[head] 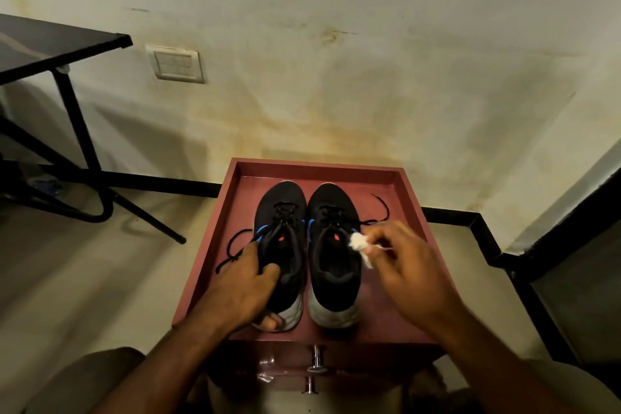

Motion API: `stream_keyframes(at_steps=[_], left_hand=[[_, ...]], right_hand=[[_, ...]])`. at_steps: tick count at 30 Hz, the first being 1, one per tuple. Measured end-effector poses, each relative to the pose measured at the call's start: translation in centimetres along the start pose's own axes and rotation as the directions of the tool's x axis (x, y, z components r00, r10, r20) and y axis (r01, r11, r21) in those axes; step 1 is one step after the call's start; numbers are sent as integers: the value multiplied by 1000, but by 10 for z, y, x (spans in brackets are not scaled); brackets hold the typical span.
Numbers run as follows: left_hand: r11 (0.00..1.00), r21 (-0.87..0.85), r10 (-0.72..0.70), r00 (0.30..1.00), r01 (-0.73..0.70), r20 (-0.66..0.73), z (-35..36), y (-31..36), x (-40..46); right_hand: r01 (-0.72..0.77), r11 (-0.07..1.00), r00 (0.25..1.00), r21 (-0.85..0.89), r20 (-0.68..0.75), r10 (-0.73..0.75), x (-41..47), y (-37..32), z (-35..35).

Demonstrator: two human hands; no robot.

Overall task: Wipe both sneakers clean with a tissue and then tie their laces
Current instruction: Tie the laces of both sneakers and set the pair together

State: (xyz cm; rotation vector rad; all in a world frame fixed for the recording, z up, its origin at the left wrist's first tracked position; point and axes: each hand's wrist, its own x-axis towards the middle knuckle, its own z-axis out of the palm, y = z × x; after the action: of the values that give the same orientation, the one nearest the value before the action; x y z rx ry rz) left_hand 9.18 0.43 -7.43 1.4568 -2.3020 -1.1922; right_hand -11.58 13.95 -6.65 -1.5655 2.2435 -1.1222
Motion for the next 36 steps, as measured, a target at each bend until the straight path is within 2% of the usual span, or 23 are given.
stream_keyframes(at_steps=[2, 5, 9, 11, 13, 15, 16, 17, 19, 21, 23, 25, 28, 30, 34, 36], left_hand=[[996, 81, 35, 999, -33, -29, 2, -4, 1], [969, 233, 106, 986, -75, -126, 3, -9, 4], [973, 213, 128, 975, -88, -183, 4, -18, 18], [975, 192, 152, 970, -115, -188, 7, -19, 22], [971, 189, 182, 965, -147, -188, 12, -20, 27], [981, 126, 165, 971, -145, -172, 15, -19, 33], [990, 37, 138, 977, -133, -163, 14, -16, 36], [990, -75, 109, 980, -123, -165, 14, -14, 40], [958, -261, 69, 980, -117, -188, 12, -8, 49], [947, -292, 68, 971, -136, -231, 13, -4, 59], [959, -220, 111, 952, -178, -285, 13, -2, 70], [955, -200, 151, 940, -218, -306, 12, 1, 81], [850, -411, 209, 928, -328, -310, 9, 11, 90], [789, -467, 244, 901, -399, -358, 10, 16, 91], [699, -495, 292, 839, -515, -459, 6, 21, 87], [632, -530, 307, 811, -565, -497, -4, 24, 83]], right_hand=[[-67, 982, 998, -174, -30, 62, -2, 28, -25], [-196, 868, 963, -456, 75, 257, -14, 63, -29], [-210, 789, 874, -578, 251, 417, -18, 83, -12], [-200, 759, 857, -620, 265, 442, -13, 85, -7], [-194, 800, 904, -568, 214, 371, -9, 81, -5], [-132, 916, 986, -378, 43, 160, -7, 73, -3], [-27, 967, 998, -252, -62, 11, -7, 67, -2], [104, 981, 987, -162, -107, -122, -5, 61, 0], [337, 936, 941, -101, 13, -337, -4, 50, 9], [459, 878, 884, -137, 167, -436, -3, 51, 20], [484, 860, 871, -161, 181, -457, 0, 55, 25], [447, 888, 894, -110, 84, -440, 5, 49, 24], [359, 932, 928, -43, -92, -361, 22, 29, 24], [272, 962, 956, -28, -111, -273, 40, 10, 33], [218, 966, 972, -137, 114, -203, 72, -21, 69], [178, 980, 965, -86, 212, -157, 83, -32, 83]])
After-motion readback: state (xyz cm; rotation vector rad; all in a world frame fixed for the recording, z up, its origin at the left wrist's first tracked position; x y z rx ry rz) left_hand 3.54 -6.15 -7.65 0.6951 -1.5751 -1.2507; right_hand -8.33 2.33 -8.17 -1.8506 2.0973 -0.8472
